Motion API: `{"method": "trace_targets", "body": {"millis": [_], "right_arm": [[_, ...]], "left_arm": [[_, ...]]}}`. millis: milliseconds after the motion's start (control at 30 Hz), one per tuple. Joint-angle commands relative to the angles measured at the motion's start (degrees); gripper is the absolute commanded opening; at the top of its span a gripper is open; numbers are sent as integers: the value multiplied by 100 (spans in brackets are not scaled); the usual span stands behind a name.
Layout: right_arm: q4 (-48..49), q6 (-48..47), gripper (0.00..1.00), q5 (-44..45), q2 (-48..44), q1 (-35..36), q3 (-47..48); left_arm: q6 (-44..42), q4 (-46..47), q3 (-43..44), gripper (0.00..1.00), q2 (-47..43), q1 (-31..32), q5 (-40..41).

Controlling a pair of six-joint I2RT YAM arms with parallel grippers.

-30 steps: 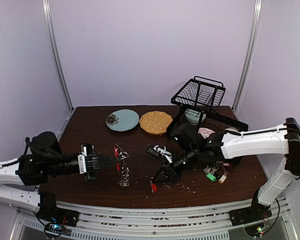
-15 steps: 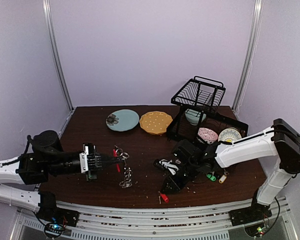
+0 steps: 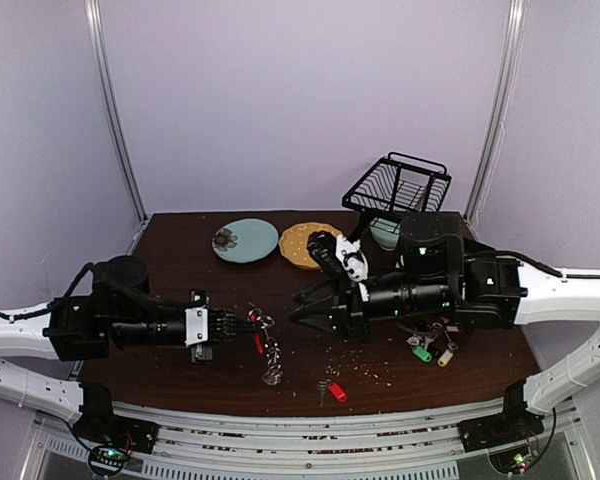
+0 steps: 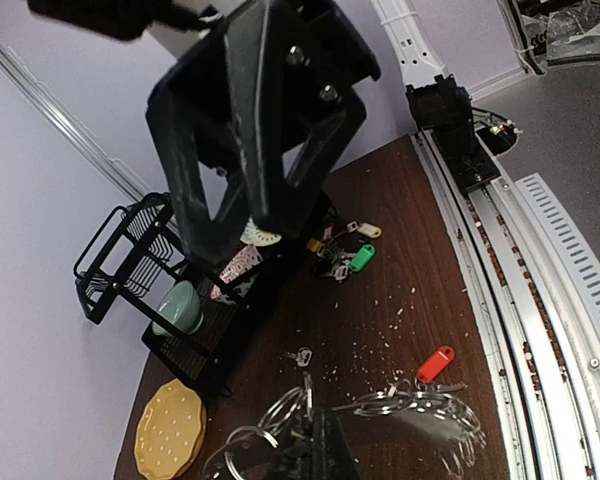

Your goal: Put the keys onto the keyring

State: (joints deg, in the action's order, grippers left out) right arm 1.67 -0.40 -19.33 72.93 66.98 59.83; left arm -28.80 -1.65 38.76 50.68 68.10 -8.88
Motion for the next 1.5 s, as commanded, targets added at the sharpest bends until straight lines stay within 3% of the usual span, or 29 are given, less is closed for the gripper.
{"method": "trace_targets", "body": {"millis": [0, 133, 433, 733, 1267, 1467], "right_arm": [[729, -1460, 27, -156, 400, 341, 257], [426, -1863, 25, -418, 703, 392, 573], [374, -1950, 17, 143, 805, 399, 487], [272, -1922, 10, 131, 811, 404, 448], [323, -1907, 23, 211, 855, 403, 405], [292, -1911, 6, 228, 872, 403, 464]], "left_arm": [[112, 156, 246, 0, 30, 28, -22], [109, 172, 224, 0, -25, 28, 3], [108, 218, 184, 0, -100, 28, -29], [128, 260, 167, 0, -113, 28, -40], [126, 290, 149, 0, -147, 22, 36], [127, 288, 149, 0, -146, 20, 11]]}}
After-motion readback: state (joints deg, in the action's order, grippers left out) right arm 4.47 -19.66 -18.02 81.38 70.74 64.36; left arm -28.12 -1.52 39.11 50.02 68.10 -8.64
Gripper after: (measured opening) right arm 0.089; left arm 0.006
